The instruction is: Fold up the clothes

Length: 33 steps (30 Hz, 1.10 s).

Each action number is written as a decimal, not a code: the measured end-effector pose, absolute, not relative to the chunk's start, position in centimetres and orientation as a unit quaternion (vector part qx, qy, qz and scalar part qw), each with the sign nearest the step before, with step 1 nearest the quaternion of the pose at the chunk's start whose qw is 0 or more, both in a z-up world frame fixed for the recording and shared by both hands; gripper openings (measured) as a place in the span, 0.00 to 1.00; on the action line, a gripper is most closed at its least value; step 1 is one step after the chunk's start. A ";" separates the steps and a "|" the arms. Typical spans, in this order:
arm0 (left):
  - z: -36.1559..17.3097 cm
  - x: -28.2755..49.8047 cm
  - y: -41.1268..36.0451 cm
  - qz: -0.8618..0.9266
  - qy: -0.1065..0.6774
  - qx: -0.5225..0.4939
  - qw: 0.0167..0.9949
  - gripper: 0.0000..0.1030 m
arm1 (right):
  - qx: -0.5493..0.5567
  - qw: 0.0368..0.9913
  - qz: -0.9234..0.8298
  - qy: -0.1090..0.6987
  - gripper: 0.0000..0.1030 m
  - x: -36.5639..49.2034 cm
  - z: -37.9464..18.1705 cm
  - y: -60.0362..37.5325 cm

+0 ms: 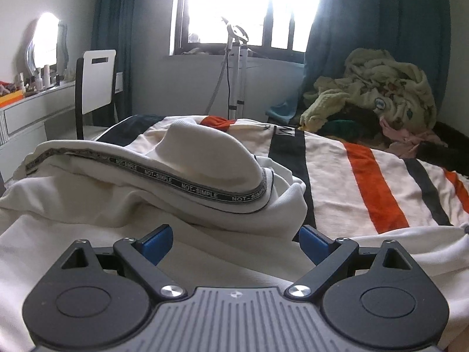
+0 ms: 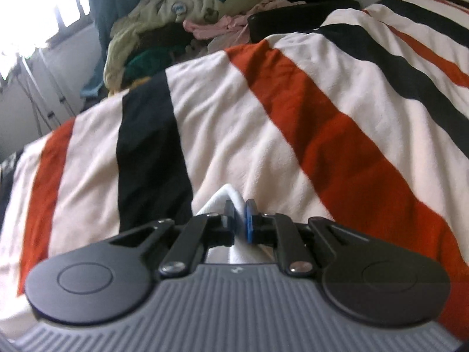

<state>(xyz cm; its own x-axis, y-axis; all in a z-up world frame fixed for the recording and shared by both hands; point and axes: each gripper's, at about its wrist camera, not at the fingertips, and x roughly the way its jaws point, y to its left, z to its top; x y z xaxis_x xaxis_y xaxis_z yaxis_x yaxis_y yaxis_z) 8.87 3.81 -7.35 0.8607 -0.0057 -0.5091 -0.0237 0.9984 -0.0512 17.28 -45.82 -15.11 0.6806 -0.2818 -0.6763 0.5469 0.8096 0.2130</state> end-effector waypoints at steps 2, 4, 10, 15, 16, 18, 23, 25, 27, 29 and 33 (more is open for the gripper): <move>-7.1 8.6 4.1 0.004 0.260 -0.030 0.965 0.91 | 0.202 0.894 -0.225 0.332 0.13 17.4 -14.7 -45.4; -6.9 8.2 4.2 0.004 0.256 -0.030 0.966 0.92 | 0.192 0.899 -0.217 0.328 0.26 17.2 -13.5 -44.5; -6.2 7.3 4.5 0.005 0.243 -0.028 0.970 0.92 | 0.179 0.927 -0.149 0.293 0.61 15.1 -9.1 -40.2; -5.5 6.3 4.6 0.006 0.230 -0.023 0.973 0.91 | 0.154 0.952 -0.074 0.253 0.61 12.2 -4.3 -34.4; -5.3 6.0 4.5 0.006 0.226 -0.021 0.974 0.91 | 0.149 0.955 -0.060 0.248 0.61 11.5 -3.5 -33.2; -4.9 5.4 4.5 0.006 0.218 -0.017 0.976 0.92 | 0.139 0.961 -0.028 0.237 0.61 9.7 -2.3 -30.8; -4.0 3.9 4.2 -0.006 0.199 -0.015 0.980 0.92 | 0.147 0.964 0.018 0.219 0.61 5.9 -1.7 -26.4; -4.0 3.5 3.9 -0.013 0.195 -0.010 0.981 0.92 | 0.149 0.963 0.029 0.222 0.61 4.6 -2.6 -24.9; -4.2 3.3 3.6 -0.020 0.197 -0.003 0.980 0.92 | 0.144 0.961 0.040 0.231 0.61 3.5 -3.5 -23.4; -4.5 3.3 3.3 -0.027 0.203 0.000 0.979 0.92 | 0.123 0.961 0.048 0.244 0.61 3.4 -4.2 -22.5; -5.3 3.4 2.7 -0.034 0.214 0.014 0.976 0.92 | 0.125 0.958 0.040 0.253 0.61 3.8 -4.3 -22.5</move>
